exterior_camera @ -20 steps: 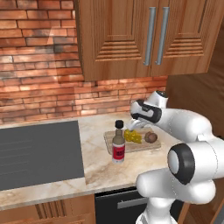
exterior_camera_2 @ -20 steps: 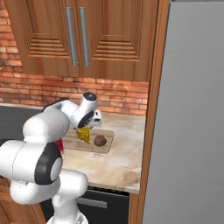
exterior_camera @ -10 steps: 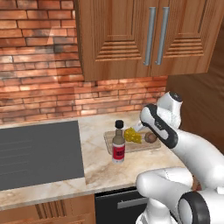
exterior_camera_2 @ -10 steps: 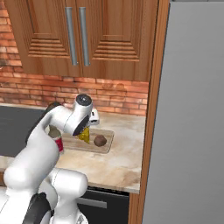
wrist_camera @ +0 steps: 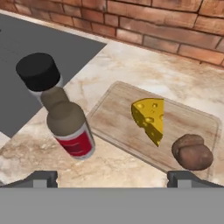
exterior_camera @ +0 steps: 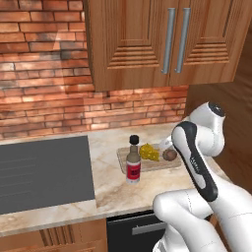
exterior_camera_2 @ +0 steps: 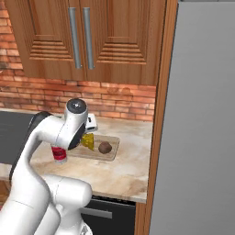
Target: Retrieve the reheated potato from the microwave, then place the potato, cheese, and condiment on the cutting board.
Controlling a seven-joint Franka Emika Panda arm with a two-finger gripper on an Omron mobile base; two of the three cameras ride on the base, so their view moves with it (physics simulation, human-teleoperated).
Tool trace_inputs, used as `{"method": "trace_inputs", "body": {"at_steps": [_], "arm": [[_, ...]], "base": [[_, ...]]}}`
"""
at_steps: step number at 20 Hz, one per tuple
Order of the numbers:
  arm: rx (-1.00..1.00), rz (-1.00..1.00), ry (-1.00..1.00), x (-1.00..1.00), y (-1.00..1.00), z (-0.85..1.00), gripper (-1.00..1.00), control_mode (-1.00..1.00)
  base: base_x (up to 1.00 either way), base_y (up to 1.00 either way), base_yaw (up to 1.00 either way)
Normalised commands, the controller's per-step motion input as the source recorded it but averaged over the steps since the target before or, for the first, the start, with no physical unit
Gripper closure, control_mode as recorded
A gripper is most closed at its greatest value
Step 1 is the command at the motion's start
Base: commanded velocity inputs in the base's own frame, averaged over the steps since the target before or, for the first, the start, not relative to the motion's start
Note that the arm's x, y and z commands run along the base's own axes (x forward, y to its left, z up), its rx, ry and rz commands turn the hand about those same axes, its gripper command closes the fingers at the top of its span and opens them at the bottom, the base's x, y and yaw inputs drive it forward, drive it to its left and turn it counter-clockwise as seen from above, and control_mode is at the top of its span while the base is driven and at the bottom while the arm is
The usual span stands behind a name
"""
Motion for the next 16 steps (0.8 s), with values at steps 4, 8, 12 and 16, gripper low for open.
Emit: {"method": "trace_inputs", "body": {"at_steps": [4, 8, 12, 16], "arm": [[0.03, 0.02, 0.09, -0.70, 0.00, 0.67, -1.00, -1.00], [0.03, 0.01, 0.12, -0.60, 0.00, 0.55, -1.00, -1.00], [0.03, 0.00, 0.15, -0.34, 0.14, 0.27, -1.00, -1.00], [0.03, 0.00, 0.11, -0.04, 0.38, 0.08, -1.00, -1.00]], "base": [[0.00, 0.00, 0.00], [0.00, 0.00, 0.00], [0.00, 0.00, 0.00], [0.00, 0.00, 0.00]]}}
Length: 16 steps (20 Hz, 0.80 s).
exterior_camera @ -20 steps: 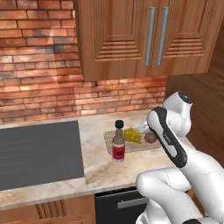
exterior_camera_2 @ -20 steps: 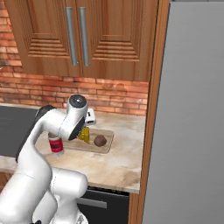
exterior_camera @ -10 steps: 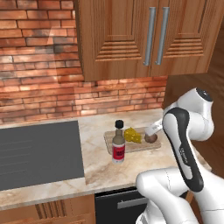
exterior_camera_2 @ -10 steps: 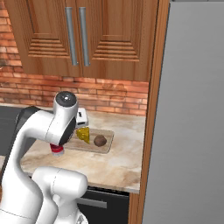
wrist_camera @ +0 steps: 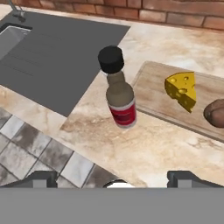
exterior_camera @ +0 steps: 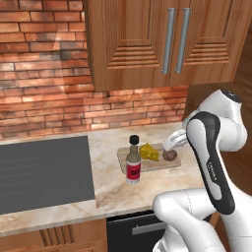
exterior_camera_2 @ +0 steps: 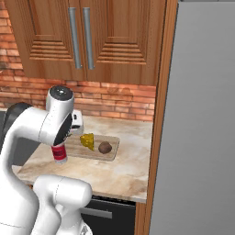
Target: Retrieve the reheated potato from the microwave, then place the potato, cheese, and condiment on the cutting board.
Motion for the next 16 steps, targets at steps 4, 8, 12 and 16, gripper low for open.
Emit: {"method": "trace_inputs", "body": {"at_steps": [4, 8, 12, 16], "arm": [[0.00, 0.00, 0.05, -0.02, 0.40, 0.02, -1.00, -1.00], [0.00, 0.00, 0.00, -0.02, 0.36, 0.00, -1.00, -1.00], [0.00, 0.00, 0.00, -0.05, 0.23, 0.00, -1.00, -1.00], [0.00, 0.00, 0.00, 0.00, 0.15, -0.01, -1.00, -1.00]], "base": [[0.00, 0.00, 0.00], [0.00, 0.00, 0.00], [0.00, 0.00, 0.00], [0.00, 0.00, 0.00]]}}
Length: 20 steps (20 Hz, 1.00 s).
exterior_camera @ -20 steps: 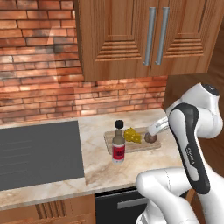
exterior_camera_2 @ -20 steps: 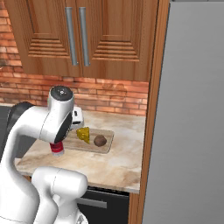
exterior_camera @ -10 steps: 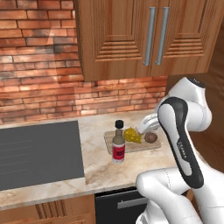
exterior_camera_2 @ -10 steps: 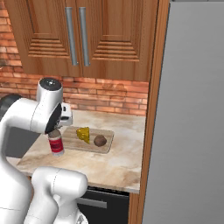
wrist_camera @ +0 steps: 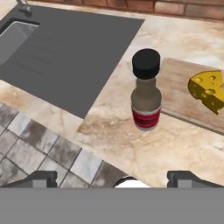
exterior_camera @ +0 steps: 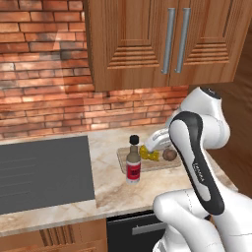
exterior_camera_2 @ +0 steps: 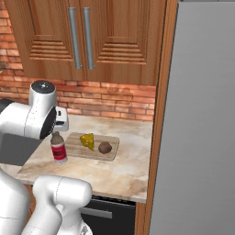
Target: Retrieve the reheated potato from the microwave, then place the potato, cheese, and condiment on the cutting board.
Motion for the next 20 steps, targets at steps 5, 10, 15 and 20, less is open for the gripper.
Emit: {"method": "trace_inputs", "body": {"at_steps": [5, 10, 15, 20], "arm": [[0.00, 0.00, 0.00, 0.00, 0.08, -0.09, -1.00, -1.00], [0.00, 0.00, 0.00, 0.11, 0.00, -0.18, -1.00, -1.00], [0.00, 0.00, -0.02, 0.24, 0.02, -0.18, -1.00, -1.00], [0.00, -0.01, -0.03, 0.38, 0.09, -0.16, -1.00, -1.00]], "base": [[0.00, 0.00, 0.00], [0.00, 0.00, 0.00], [0.00, 0.00, 0.00], [0.00, 0.00, 0.00]]}}
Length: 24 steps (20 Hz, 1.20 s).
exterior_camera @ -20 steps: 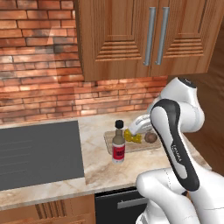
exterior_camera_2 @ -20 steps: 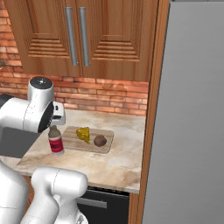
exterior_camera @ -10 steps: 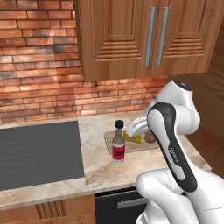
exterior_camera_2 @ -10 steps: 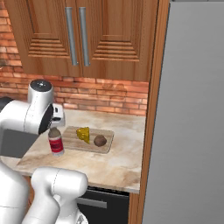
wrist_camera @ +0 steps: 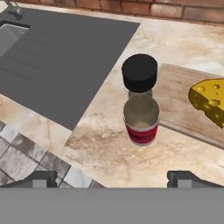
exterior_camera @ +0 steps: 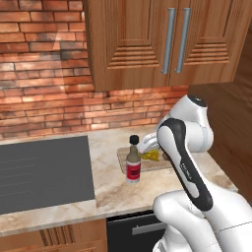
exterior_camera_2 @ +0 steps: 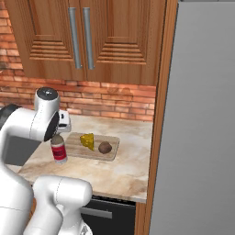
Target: Retrieve the reheated potato from the microwave, then place the potato, cheese, and condiment on the cutting board.
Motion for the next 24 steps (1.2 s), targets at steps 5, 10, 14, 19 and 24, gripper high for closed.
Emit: {"method": "trace_inputs", "body": {"at_steps": [5, 10, 14, 19, 24], "arm": [[0.00, -0.01, -0.04, 0.22, 0.05, -0.12, -1.00, -1.00], [0.00, -0.03, 0.00, 0.01, 0.03, -0.16, -1.00, -1.00], [0.00, -0.02, 0.00, 0.09, 0.10, -0.23, -1.00, -1.00], [0.00, 0.00, -0.03, 0.22, 0.15, -0.22, -1.00, -1.00], [0.00, -0.02, -0.04, 0.20, 0.08, -0.19, -1.00, -1.00]], "base": [[0.00, 0.00, 0.00], [0.00, 0.00, 0.00], [0.00, 0.00, 0.00], [0.00, 0.00, 0.00], [0.00, 0.00, 0.00]]}}
